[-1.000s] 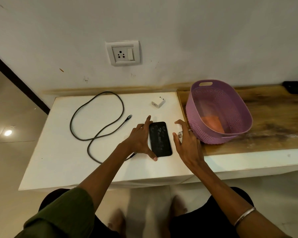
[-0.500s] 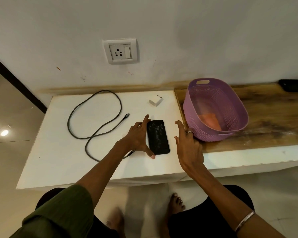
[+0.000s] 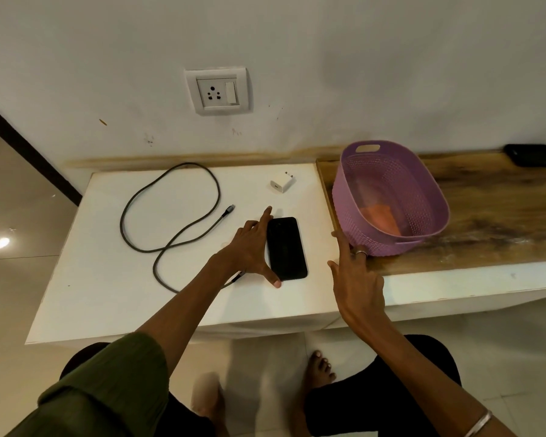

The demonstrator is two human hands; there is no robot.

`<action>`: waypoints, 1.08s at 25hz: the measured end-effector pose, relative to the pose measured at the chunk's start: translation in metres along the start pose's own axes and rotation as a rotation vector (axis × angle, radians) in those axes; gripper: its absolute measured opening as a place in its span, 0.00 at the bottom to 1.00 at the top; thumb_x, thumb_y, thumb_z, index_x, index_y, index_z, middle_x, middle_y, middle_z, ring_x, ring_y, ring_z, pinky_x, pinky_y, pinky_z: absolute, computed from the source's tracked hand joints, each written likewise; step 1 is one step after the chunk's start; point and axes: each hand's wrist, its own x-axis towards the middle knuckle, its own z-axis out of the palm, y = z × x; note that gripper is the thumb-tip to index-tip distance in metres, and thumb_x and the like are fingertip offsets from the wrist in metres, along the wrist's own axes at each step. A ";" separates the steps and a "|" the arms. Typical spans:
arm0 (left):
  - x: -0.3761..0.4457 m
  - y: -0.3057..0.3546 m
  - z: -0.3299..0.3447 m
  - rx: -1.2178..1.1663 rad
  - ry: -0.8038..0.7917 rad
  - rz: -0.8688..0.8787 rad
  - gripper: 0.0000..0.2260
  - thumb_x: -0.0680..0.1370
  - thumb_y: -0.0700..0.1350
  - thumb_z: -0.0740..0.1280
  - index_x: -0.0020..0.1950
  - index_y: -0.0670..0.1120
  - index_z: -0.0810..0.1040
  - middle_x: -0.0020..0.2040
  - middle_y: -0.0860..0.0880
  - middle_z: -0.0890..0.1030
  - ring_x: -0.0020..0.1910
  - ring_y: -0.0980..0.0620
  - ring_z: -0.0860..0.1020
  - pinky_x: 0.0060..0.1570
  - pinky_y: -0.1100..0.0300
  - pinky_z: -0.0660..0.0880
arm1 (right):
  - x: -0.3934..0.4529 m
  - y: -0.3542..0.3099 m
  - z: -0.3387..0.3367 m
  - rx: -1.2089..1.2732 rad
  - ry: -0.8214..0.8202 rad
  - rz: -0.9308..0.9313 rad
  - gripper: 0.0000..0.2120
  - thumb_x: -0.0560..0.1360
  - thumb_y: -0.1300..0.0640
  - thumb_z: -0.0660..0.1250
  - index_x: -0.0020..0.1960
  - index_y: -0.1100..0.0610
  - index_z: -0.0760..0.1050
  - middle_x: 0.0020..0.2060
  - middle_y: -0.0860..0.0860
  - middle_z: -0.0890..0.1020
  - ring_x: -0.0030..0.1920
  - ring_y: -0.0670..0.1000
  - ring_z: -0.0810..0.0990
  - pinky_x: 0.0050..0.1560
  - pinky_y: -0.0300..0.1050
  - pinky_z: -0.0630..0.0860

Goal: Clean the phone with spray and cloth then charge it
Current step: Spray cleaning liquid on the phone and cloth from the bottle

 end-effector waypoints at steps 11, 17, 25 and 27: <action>-0.048 -0.034 -0.009 -0.059 0.373 -0.072 0.33 0.66 0.59 0.78 0.68 0.53 0.76 0.64 0.48 0.72 0.62 0.47 0.70 0.64 0.52 0.69 | -0.010 -0.021 -0.011 0.501 -0.020 0.035 0.32 0.78 0.56 0.64 0.76 0.46 0.52 0.59 0.59 0.76 0.45 0.55 0.82 0.42 0.50 0.83; -0.054 -0.031 -0.009 -0.244 0.477 -0.167 0.09 0.73 0.30 0.71 0.52 0.39 0.85 0.47 0.41 0.82 0.47 0.44 0.83 0.42 0.70 0.72 | -0.005 -0.040 -0.004 0.663 -0.015 0.065 0.29 0.78 0.57 0.65 0.73 0.49 0.55 0.61 0.59 0.73 0.51 0.57 0.80 0.45 0.48 0.82; -0.067 0.028 -0.065 -0.770 0.754 -0.034 0.08 0.73 0.46 0.75 0.51 0.46 0.87 0.40 0.53 0.87 0.38 0.58 0.85 0.44 0.73 0.75 | 0.005 -0.075 -0.019 0.801 -0.094 -0.056 0.28 0.79 0.51 0.62 0.75 0.42 0.53 0.67 0.56 0.71 0.59 0.55 0.78 0.54 0.41 0.75; -0.070 0.041 -0.071 -0.807 0.754 0.008 0.09 0.74 0.45 0.75 0.52 0.46 0.87 0.43 0.51 0.87 0.40 0.56 0.85 0.45 0.70 0.78 | 0.004 -0.090 -0.024 0.822 -0.102 -0.095 0.28 0.79 0.49 0.61 0.76 0.45 0.54 0.71 0.54 0.68 0.67 0.53 0.72 0.57 0.36 0.66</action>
